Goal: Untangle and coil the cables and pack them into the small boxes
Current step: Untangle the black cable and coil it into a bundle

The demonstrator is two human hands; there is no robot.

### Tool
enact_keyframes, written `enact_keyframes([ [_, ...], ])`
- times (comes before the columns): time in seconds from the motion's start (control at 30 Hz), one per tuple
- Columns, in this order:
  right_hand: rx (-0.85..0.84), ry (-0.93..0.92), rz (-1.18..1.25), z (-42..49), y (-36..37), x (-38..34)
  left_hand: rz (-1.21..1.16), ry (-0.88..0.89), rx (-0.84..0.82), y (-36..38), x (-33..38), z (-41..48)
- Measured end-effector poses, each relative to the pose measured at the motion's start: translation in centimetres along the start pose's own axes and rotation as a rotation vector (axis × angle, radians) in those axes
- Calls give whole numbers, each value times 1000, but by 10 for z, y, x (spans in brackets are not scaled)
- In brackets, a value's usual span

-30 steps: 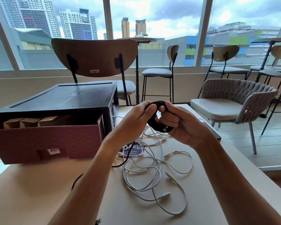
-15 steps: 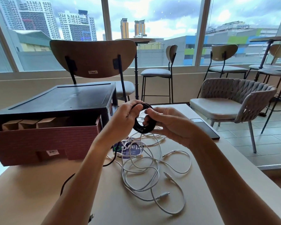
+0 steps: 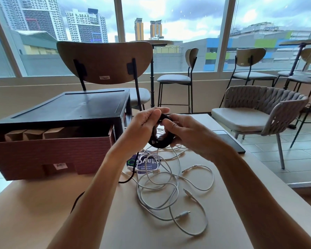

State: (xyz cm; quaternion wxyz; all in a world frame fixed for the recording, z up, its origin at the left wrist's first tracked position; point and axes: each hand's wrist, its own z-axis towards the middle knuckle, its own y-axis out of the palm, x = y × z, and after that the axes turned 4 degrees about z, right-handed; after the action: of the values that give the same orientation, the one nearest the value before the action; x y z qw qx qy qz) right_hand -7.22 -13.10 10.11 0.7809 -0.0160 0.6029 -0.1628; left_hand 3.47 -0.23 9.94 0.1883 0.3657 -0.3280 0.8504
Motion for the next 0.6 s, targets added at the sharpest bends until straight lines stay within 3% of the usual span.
enact_keyframes([
  [0.2, 36, 59, -156, 1, -2, 0, 99, 0, 33, 1, -4, 1],
  [0.3, 92, 31, -193, 2, -2, 0, 26, -10, 45, 3, -6, 2],
  [0.47, 294, -5, -154, 6, -5, 7, -196, -91, 67, 8, -14, 0],
  [0.6, 312, 0, -87, 5, -1, 9, -139, -36, 211, 16, -16, 1],
])
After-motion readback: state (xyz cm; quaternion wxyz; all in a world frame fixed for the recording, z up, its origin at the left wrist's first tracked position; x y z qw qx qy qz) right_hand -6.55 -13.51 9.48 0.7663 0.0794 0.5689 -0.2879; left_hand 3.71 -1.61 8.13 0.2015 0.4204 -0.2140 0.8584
